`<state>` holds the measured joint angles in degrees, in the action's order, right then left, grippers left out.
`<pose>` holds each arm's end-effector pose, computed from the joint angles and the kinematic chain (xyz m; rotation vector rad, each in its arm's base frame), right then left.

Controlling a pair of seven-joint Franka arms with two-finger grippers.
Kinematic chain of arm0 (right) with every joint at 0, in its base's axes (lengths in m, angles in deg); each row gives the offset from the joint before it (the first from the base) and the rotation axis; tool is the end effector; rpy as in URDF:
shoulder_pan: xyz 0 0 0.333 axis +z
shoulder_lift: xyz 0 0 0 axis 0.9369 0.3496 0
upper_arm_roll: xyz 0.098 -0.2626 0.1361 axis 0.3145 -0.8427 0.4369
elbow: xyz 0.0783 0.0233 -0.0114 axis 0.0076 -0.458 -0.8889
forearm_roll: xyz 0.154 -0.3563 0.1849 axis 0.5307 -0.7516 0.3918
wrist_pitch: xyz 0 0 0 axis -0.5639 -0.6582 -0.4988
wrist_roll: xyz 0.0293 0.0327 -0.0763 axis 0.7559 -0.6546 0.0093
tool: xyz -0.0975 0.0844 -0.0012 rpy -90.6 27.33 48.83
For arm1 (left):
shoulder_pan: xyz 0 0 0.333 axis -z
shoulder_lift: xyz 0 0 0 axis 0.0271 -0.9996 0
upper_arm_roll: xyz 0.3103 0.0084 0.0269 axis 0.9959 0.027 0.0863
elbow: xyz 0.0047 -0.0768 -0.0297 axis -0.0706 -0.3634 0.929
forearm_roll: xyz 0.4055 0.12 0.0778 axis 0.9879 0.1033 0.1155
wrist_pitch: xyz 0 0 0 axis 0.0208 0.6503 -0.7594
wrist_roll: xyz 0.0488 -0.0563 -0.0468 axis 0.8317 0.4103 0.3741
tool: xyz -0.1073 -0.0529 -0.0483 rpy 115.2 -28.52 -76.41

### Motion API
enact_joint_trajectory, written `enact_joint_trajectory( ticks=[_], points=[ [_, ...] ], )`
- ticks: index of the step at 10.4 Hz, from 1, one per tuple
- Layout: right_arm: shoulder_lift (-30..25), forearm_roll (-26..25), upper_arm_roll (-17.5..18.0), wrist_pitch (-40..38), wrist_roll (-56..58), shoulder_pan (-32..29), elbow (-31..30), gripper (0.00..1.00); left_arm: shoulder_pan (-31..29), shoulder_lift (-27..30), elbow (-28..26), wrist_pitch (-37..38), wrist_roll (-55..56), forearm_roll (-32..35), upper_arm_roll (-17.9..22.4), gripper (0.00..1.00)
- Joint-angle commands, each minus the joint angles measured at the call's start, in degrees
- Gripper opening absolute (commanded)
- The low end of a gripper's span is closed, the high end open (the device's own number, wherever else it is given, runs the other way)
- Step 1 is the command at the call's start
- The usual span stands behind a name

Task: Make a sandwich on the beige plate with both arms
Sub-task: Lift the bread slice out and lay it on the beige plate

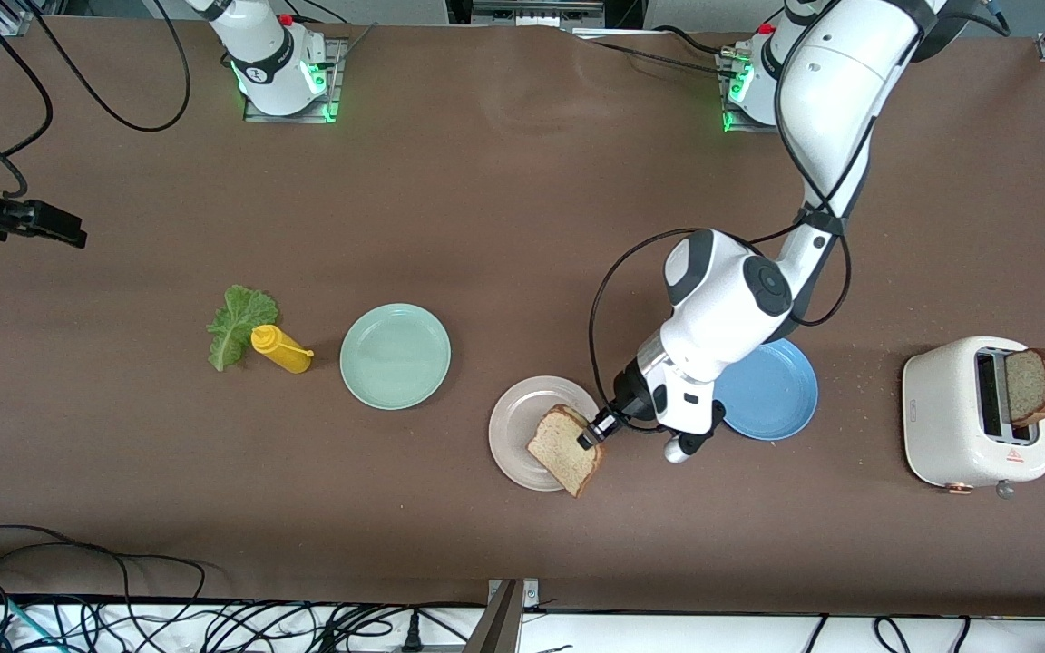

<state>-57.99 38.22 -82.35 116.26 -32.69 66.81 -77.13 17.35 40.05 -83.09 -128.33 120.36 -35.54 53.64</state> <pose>0.6138 -0.0502 0.5266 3.0665 -0.0958 -0.1900 0.7285 -0.3711 0.2773 2.3421 0.9265 0.1942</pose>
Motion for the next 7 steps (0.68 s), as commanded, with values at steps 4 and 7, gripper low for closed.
enact_joint_trajectory(
  ticks=[4,7],
  points=[
    [0.57,0.05,0.28,0.18,-0.67,-0.44,-0.11,1.0,2.39,-4.38,0.86,-1.04,0.41,-2.85,0.5,0.0],
    [3.03,0.13,0.28,3.24,-0.59,-0.44,-0.2,1.0,2.13,-4.04,1.03,-1.04,-0.37,-2.5,0.5,0.79]
  ],
)
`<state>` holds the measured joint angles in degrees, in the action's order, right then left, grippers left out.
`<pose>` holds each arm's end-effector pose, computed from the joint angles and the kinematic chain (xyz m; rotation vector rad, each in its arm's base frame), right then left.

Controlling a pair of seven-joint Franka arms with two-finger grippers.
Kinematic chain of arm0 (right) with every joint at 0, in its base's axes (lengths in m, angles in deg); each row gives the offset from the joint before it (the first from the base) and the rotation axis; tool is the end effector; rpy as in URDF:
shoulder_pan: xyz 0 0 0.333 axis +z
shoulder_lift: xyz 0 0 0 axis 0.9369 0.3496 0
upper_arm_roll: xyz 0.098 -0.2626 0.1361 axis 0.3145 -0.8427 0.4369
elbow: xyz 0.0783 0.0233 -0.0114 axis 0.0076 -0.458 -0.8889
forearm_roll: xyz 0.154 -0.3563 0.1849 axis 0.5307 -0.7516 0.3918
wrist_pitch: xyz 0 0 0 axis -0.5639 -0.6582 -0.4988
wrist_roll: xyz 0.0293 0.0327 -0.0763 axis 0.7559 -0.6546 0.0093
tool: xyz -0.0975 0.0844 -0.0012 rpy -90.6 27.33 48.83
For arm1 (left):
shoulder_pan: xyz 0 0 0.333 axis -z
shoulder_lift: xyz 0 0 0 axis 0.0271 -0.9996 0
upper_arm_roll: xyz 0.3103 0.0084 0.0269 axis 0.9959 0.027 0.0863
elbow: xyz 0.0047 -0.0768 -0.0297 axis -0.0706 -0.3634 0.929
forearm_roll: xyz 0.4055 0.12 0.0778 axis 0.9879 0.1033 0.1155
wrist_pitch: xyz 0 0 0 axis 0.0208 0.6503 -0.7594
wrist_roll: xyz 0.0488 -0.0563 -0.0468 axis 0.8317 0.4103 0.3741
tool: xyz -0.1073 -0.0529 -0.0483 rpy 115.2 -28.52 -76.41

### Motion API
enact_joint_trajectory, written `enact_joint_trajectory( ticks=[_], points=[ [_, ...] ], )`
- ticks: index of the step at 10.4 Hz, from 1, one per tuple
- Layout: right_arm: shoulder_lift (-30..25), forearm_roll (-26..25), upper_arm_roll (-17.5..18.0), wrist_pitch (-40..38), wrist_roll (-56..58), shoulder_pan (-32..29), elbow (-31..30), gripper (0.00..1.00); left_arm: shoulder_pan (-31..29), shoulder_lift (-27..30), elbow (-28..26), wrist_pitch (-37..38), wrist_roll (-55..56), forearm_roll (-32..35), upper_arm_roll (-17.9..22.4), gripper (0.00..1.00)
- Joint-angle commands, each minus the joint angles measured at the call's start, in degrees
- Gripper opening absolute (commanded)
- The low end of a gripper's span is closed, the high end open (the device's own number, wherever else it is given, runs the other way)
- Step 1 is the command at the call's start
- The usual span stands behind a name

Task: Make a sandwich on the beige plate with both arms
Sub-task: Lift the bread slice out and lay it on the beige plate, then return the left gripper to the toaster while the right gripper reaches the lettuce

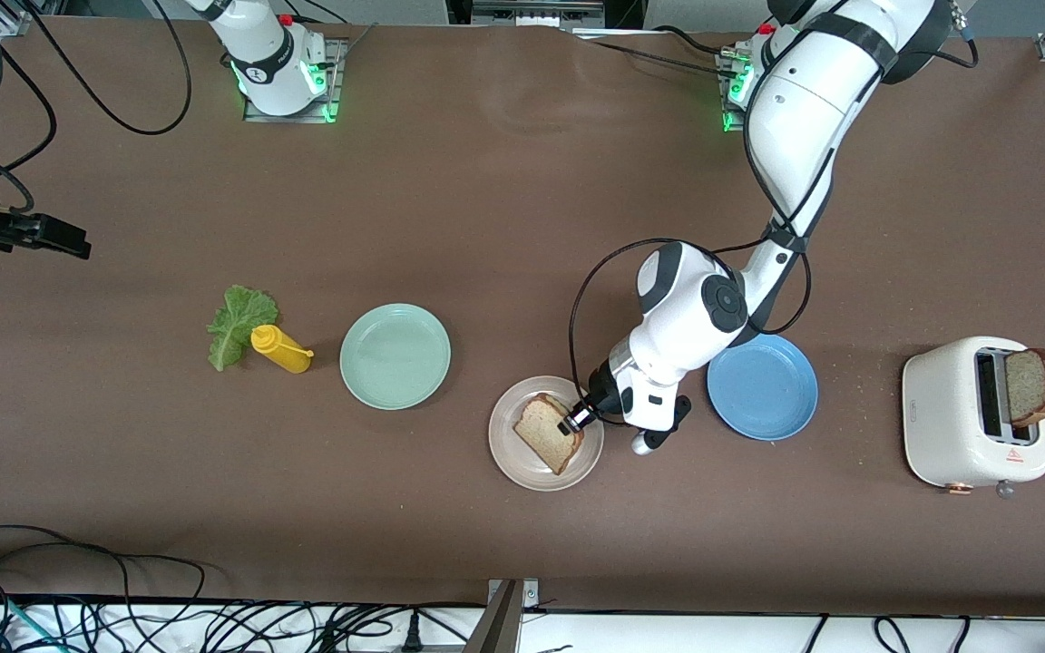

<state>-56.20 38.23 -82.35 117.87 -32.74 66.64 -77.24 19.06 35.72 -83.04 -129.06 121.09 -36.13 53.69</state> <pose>0.6231 -0.0524 0.5082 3.0660 -0.0983 -0.1979 0.7127 -0.3898 0.2187 2.3726 0.9523 0.1118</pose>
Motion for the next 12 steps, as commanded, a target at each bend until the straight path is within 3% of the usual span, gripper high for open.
enact_joint_trajectory(
  ticks=[1,3,5,8,12],
  points=[
    [3.07,0.38,0.28,3.12,-0.53,-0.27,-0.35,1.0,-0.1,0.81,0.98,-0.14,-1.1,-1.65,0.45,0.82],
    [5.81,0.47,0.28,10.91,-0.62,-0.27,-4.02,1.0,-1.33,1.78,0.98,1.61,-3.8,-1.47,0.54,0.98],
    [5.73,0.47,0.45,24.34,-4.37,-0.1,-13.4,1.0,-2.73,3.26,0.9,7.47,-7.33,-1.47,0.89,1.0],
    [6.95,0.56,0.8,38.42,-10.1,-0.01,-22.39,1.0,-7.64,7.21,0.9,18.37,-13.04,-1.38,1.41,1.0],
    [12.39,0.47,1.86,59.0,-14.86,0.35,-33.12,1.0,-17.04,14.16,1.07,34.63,-23.04,14.06,1.68,1.0]
  ],
)
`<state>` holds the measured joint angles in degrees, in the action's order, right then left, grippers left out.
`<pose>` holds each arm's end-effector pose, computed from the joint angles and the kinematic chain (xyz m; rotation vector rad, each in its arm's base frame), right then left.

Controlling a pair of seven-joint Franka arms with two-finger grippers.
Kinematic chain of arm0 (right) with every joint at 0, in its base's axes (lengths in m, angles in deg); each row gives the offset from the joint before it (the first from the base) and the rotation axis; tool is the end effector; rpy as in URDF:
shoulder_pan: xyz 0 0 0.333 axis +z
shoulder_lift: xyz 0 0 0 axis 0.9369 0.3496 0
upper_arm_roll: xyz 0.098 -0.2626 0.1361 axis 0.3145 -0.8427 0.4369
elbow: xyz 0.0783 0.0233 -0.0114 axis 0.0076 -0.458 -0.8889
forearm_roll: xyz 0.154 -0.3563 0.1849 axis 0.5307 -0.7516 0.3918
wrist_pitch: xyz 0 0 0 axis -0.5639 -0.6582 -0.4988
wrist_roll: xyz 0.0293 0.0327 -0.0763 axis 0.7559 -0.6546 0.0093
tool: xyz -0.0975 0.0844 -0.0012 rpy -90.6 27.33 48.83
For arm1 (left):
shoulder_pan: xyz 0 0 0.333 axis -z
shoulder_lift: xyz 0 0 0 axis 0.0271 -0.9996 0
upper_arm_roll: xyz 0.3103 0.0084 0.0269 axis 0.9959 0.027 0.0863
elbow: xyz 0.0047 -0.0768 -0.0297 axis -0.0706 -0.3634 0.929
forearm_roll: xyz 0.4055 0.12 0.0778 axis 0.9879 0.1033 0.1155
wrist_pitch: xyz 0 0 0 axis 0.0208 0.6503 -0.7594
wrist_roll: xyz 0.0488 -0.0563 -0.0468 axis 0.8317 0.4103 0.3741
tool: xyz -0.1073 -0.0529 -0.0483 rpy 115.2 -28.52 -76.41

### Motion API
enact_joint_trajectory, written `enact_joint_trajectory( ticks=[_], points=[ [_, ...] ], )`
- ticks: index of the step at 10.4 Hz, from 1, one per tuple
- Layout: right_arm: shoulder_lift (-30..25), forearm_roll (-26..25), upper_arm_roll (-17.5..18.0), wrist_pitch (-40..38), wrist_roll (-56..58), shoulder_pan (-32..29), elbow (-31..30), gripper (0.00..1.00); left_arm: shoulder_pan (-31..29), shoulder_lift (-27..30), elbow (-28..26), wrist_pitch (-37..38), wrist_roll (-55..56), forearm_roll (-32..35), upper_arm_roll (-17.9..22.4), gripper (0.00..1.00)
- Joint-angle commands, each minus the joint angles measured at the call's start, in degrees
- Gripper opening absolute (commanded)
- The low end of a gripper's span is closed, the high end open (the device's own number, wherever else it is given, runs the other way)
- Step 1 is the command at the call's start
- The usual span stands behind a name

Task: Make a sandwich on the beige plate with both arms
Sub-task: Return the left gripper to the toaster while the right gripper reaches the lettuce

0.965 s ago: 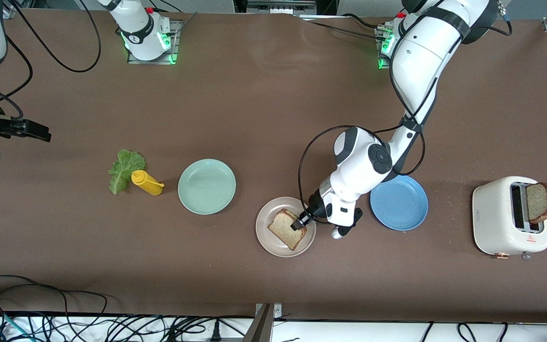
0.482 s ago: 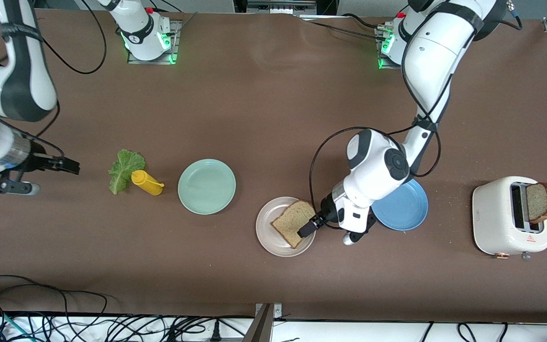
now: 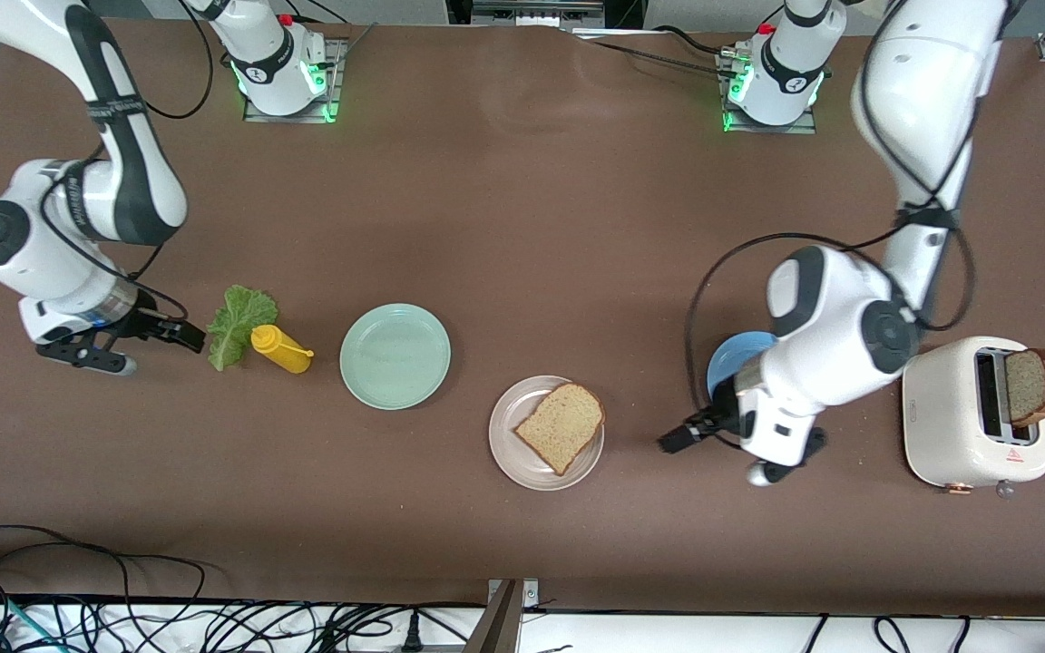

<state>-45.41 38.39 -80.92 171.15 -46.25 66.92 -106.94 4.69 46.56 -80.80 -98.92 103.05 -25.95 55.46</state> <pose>0.6150 -0.0253 0.2156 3.0883 -0.3473 0.1558 0.7602 -0.1933 0.3237 2.7671 0.6713 0.0700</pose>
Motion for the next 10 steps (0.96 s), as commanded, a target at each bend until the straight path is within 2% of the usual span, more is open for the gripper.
enact_joint_trajectory(
  ticks=[1,3,4,5,6,7,8,10],
  points=[
    [3.53,0.32,0.42,7.23,-1.52,0.06,-4.22,1.0,-4.87,5.17,-1.17,7.65,-10.52,5.12,0.08,1.0],
    [5.3,0.23,0.42,10.92,-1.61,0.06,-5.89,0.98,-10.14,8.25,-0.82,12.06,-19.58,5.66,0.08,1.0],
    [5.48,0.23,0.42,11.29,-1.61,0.06,-5.81,0.71,-11.65,8.7,0.75,14.26,-23.11,5.75,0.17,1.0],
    [5.57,0.23,0.42,11.29,-1.53,0.06,-5.72,0.3,-12.62,8.7,1.9,16.02,-24.36,7.06,0.17,1.0],
    [5.57,0.14,0.42,11.2,-0.66,0.06,-5.55,0.07,-12.98,8.7,2.34,16.56,-25.24,10.9,0.08,1.0],
    [5.57,0.14,0.42,11.03,-0.47,0.06,-5.29,0.0,-12.98,8.79,2.44,16.56,-26.12,15.11,0.08,1.0],
    [5.22,-0.12,0.42,10.94,-0.12,0.06,-4.85,0.0,-13.07,8.79,2.44,16.65,-27.87,18.29,0.08,1.0],
    [4.26,-0.12,0.42,8.75,0.58,0.06,-3.01,0.0,-13.59,8.88,4.01,19.18,-33.92,19.9,0.52,1.0]
  ],
)
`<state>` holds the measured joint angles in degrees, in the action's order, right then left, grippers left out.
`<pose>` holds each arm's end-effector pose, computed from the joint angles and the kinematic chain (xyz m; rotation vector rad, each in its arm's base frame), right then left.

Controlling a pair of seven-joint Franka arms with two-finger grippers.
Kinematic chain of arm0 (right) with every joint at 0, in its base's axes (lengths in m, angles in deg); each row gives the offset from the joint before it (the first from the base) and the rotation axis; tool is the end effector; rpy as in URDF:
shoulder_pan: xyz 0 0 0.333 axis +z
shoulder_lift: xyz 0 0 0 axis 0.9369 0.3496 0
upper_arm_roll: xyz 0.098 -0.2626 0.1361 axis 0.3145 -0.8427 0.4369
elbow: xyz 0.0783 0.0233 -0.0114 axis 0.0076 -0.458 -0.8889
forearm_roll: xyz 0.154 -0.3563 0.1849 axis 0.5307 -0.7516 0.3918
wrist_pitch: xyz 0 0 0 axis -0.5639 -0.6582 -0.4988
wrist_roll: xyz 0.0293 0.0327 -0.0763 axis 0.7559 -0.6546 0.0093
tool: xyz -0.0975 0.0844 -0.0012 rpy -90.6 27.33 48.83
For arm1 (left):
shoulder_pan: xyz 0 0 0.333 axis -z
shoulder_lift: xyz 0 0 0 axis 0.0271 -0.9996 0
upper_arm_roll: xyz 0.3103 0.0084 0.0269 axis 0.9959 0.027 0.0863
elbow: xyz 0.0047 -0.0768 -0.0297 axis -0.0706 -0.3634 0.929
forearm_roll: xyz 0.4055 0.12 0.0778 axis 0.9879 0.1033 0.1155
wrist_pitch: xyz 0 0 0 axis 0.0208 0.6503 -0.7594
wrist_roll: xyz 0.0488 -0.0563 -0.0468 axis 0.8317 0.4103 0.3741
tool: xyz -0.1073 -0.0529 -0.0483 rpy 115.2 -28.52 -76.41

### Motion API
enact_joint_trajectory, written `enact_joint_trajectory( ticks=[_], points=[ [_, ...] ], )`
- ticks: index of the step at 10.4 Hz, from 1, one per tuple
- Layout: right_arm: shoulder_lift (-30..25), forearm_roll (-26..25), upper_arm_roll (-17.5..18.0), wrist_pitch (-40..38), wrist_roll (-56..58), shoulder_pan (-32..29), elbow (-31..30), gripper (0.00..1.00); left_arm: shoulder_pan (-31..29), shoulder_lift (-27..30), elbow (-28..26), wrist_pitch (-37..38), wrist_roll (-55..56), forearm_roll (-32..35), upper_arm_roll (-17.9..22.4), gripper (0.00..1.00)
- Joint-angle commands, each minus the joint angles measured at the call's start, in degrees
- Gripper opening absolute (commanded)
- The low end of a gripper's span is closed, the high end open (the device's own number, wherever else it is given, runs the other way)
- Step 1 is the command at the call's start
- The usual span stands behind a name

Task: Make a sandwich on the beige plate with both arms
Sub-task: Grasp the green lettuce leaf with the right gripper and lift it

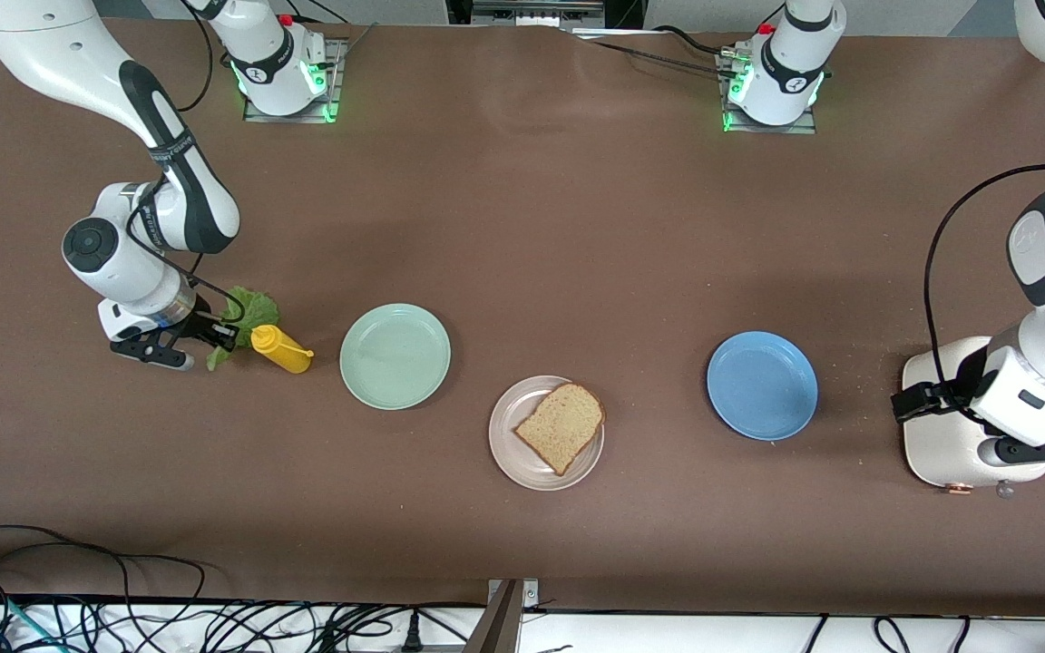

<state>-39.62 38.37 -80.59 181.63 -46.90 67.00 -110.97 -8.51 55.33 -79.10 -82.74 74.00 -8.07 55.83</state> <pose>0.5924 -0.0180 0.1437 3.1023 -0.3462 0.1729 0.7511 0.0126 0.4239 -3.0647 -0.1048 -0.1238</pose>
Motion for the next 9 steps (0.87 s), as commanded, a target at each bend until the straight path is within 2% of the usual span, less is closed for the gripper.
enact_joint_trajectory(
  ticks=[1,4,7,9],
  points=[
    [-2.41,-0.1,0.1,-5.65,1.49,-0.01,3.12,0.0,-0.91,0.1,3.46,3.98,-7.6,1.94,0.77,1.0],
    [-3.47,-0.01,0.01,-26.01,2.72,-0.01,15.66,0.0,-4.77,0.54,3.64,3.99,-12.7,1.59,0.51,1.0],
    [-3.47,-0.1,0.45,-42.71,2.99,0.08,28.58,0.0,-6.71,0.54,3.64,3.99,-15.01,1.41,0.51,1.0],
    [-3.38,0.42,3.42,-53.8,2.12,0.42,37.29,0.0,-7.59,0.54,3.73,3.9,-16.66,1.41,0.51,1.0]
  ],
)
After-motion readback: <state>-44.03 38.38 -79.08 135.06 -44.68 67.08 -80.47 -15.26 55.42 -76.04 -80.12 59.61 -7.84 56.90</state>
